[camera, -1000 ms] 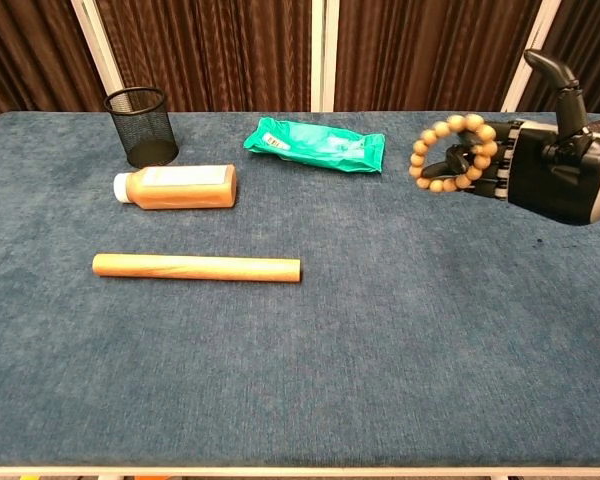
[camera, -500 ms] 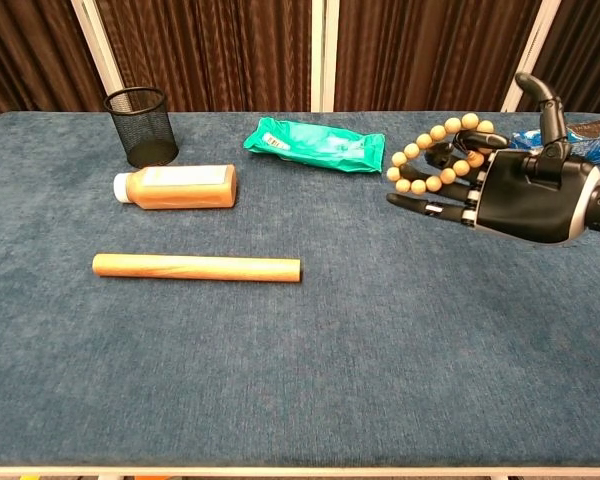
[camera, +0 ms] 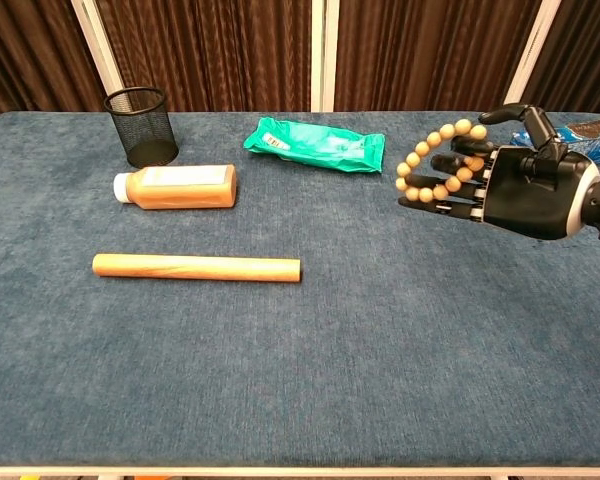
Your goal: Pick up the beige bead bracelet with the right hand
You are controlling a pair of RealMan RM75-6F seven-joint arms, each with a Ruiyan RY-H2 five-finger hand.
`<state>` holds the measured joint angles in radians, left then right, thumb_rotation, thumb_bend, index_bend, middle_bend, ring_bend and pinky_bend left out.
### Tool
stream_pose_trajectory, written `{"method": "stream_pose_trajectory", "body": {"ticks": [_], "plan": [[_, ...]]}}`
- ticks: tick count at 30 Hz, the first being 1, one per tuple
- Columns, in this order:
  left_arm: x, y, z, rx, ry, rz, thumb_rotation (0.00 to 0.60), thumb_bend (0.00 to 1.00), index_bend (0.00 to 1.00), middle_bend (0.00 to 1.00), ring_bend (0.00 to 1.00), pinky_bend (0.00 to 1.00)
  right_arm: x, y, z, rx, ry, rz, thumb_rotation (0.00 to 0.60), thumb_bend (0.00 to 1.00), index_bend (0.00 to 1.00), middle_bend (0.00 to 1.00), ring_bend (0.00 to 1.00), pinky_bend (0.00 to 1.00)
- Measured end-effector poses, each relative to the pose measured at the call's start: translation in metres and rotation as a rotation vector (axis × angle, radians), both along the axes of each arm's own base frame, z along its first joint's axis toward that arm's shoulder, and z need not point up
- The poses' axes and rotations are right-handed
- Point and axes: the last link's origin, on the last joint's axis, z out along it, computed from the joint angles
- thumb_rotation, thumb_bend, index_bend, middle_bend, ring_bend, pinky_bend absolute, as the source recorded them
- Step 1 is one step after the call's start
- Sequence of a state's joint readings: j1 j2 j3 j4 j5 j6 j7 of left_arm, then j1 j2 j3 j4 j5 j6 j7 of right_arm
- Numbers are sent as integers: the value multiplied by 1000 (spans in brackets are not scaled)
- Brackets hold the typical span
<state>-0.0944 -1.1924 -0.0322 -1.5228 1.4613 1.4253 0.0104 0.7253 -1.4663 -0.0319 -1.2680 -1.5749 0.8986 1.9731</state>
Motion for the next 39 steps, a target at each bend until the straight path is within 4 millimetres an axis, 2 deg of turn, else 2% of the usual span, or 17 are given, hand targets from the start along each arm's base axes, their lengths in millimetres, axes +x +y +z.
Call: {"method": "stream_pose_trajectory", "body": {"ticks": [1, 3, 9, 10, 16, 25, 29, 32, 39], "plan": [[0, 0, 0, -1, -1, 2, 600, 42, 299, 209, 118, 61, 0, 0, 0, -29, 48, 24, 32, 443, 734, 647, 328, 176], [0, 0, 0, 0, -2, 2, 600, 41, 299, 210, 118, 61, 0, -1, -1, -89, 151, 67, 107, 381, 721, 639, 322, 178], [-1, 0, -1, 1, -7, 6, 600, 41, 300, 209, 118, 61, 0, 0, -4, -180, 294, 49, 277, 348, 700, 635, 319, 208], [-1, 0, -2, 0, -7, 6, 600, 41, 300, 209, 118, 61, 0, 1, -5, -183, 297, 37, 288, 350, 700, 635, 319, 211], [-2, 0, -2, 0, -7, 5, 600, 41, 299, 210, 118, 61, 1, 5, -9, -197, 280, 12, 293, 419, 694, 635, 320, 213], [-3, -1, -2, 4, -6, 4, 600, 41, 299, 210, 119, 61, -1, 6, -8, -221, 250, 33, 294, 439, 693, 640, 321, 213], [-3, 0, -2, 3, -6, 5, 600, 41, 299, 209, 119, 61, -5, 7, -7, -240, 237, 52, 291, 540, 692, 640, 321, 212], [-3, 0, -2, 2, -4, 4, 600, 41, 299, 210, 118, 61, -8, 7, -7, -259, 230, 69, 265, 620, 692, 640, 321, 213], [-1, 1, -1, 3, -4, 5, 600, 42, 299, 210, 118, 61, -15, 9, -6, -294, 224, 107, 239, 682, 679, 628, 318, 216]]}}
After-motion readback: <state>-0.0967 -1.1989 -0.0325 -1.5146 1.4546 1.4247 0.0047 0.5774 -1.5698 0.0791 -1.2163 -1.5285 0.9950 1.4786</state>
